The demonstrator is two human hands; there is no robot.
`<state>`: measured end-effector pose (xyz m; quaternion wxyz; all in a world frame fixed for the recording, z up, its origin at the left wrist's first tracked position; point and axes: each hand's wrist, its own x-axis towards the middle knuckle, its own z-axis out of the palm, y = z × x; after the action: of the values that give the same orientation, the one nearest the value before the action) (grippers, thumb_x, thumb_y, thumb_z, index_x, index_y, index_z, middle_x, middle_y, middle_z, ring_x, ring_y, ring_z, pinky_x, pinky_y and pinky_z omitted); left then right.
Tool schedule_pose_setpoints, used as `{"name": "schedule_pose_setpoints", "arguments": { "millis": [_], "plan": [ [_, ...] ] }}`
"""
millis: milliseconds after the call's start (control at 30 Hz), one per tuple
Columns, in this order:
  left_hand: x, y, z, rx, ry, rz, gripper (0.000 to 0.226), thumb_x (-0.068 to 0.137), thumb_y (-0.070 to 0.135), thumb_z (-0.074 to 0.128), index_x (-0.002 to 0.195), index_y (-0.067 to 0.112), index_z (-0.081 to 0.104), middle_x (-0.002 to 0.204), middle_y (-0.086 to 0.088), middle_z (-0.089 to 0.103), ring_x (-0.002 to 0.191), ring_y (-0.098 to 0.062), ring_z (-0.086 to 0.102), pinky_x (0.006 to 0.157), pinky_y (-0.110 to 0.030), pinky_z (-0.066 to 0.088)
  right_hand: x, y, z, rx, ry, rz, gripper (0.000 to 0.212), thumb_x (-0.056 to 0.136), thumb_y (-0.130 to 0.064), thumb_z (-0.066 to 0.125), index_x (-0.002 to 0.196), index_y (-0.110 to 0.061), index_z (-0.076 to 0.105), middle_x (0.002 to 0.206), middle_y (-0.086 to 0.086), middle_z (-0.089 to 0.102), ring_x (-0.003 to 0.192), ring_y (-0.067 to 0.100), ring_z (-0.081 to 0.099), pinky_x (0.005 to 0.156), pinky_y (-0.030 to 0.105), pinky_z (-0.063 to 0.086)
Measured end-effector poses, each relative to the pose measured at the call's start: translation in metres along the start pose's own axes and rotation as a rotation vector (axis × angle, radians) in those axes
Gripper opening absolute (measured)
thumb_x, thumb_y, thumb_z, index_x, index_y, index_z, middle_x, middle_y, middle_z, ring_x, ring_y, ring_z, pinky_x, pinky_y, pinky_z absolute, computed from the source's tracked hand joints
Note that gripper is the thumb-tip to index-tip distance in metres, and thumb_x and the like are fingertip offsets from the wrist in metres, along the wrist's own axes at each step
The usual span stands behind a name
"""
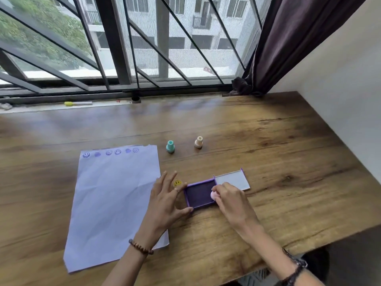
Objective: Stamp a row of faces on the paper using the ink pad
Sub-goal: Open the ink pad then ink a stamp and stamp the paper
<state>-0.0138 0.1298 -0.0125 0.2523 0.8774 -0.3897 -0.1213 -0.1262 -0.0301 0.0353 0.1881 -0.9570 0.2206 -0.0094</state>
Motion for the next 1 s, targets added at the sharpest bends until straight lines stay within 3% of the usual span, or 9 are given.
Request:
{"name": "schedule_pose_setpoints", "arguments": {
  "millis": [267,433,567,633,700,800,867,933,1000],
  "plan": [
    [0.004,0.001,-0.001,0.025,0.001,0.034,0.071,0.070,0.054,0.067,0.132,0.029,0.043,0.157,0.003,0.003,0.135,-0.007,-0.022,0.110,-0.030,-0.020,0.003,-0.006,-0.005,-0.008,-0.040,0.017,0.021,0.094,-0.016,0.043,0.099,-0.009,0.062,0.098,0.009,0.064,0.092,0.026,0.061,0.080,0.038,0.048],
    [0.003,0.004,-0.003,0.067,-0.017,0.028,0.071,0.072,0.056,0.063,0.134,0.029,0.039,0.158,0.001,-0.001,0.141,-0.015,-0.020,0.109,-0.031,-0.022,-0.007,-0.013,-0.004,0.037,0.026,0.069,0.017,0.093,-0.018,0.048,0.096,-0.011,0.063,0.095,0.008,0.064,0.088,0.024,0.061,0.075,0.033,0.047],
    [-0.007,0.003,-0.008,0.089,-0.051,0.040,0.078,0.079,0.059,0.053,0.142,0.029,0.020,0.157,-0.002,-0.009,0.136,-0.012,-0.027,0.110,-0.034,-0.022,-0.001,-0.021,-0.008,0.064,0.008,0.222,0.013,0.088,-0.015,0.054,0.094,-0.010,0.065,0.098,0.010,0.066,0.092,0.025,0.062,0.078,0.033,0.046],
    [-0.018,-0.006,-0.015,0.102,-0.042,0.044,0.084,0.080,0.063,0.047,0.144,0.029,0.005,0.157,-0.001,-0.012,0.133,-0.010,-0.030,0.108,-0.031,-0.027,0.007,-0.033,-0.010,0.037,-0.026,0.289,0.015,0.085,-0.011,0.054,0.092,-0.008,0.067,0.099,0.014,0.068,0.094,0.030,0.061,0.080,0.035,0.049],
    [-0.031,-0.025,-0.028,0.109,0.013,0.031,0.084,0.079,0.068,0.037,0.144,0.029,0.000,0.157,0.001,-0.010,0.136,-0.013,-0.027,0.105,-0.026,-0.032,0.014,-0.055,-0.012,0.069,-0.025,0.317,0.015,0.080,-0.012,0.055,0.085,-0.006,0.068,0.093,0.018,0.069,0.088,0.035,0.062,0.074,0.037,0.051],
    [-0.049,-0.068,-0.059,0.070,0.114,-0.043,0.096,0.067,0.084,0.016,0.144,0.026,0.014,0.156,0.002,0.005,0.141,-0.016,-0.013,0.113,-0.032,-0.018,0.030,-0.101,-0.008,0.193,-0.024,0.254,0.015,0.076,-0.016,0.060,0.079,-0.004,0.068,0.087,0.022,0.070,0.084,0.036,0.064,0.068,0.037,0.048],
    [-0.058,-0.100,-0.079,0.034,0.133,-0.098,0.103,0.062,0.087,0.012,0.143,0.023,0.021,0.155,0.000,0.012,0.140,-0.015,-0.010,0.115,-0.037,-0.010,0.045,-0.131,-0.002,0.282,-0.011,0.226,0.015,0.073,-0.014,0.061,0.074,0.000,0.065,0.087,0.023,0.069,0.083,0.038,0.063,0.064,0.036,0.047],
    [-0.059,-0.126,-0.095,0.004,0.123,-0.111,0.096,0.067,0.081,0.030,0.143,0.022,0.019,0.155,0.002,0.010,0.140,-0.012,-0.011,0.117,-0.039,-0.003,0.065,-0.153,0.004,0.355,-0.003,0.224,0.014,0.073,-0.012,0.059,0.062,-0.003,0.058,0.080,0.020,0.069,0.074,0.038,0.057,0.054,0.028,0.043],
    [-0.056,-0.143,-0.106,-0.021,0.076,-0.094,0.093,0.071,0.069,0.049,0.143,0.026,0.009,0.155,0.008,0.000,0.138,-0.009,-0.018,0.118,-0.036,-0.001,0.087,-0.169,0.008,0.382,-0.023,0.222,0.017,0.075,-0.010,0.058,0.058,-0.011,0.058,0.073,0.017,0.064,0.067,0.029,0.050,0.056,0.028,0.039]
  ]
}}
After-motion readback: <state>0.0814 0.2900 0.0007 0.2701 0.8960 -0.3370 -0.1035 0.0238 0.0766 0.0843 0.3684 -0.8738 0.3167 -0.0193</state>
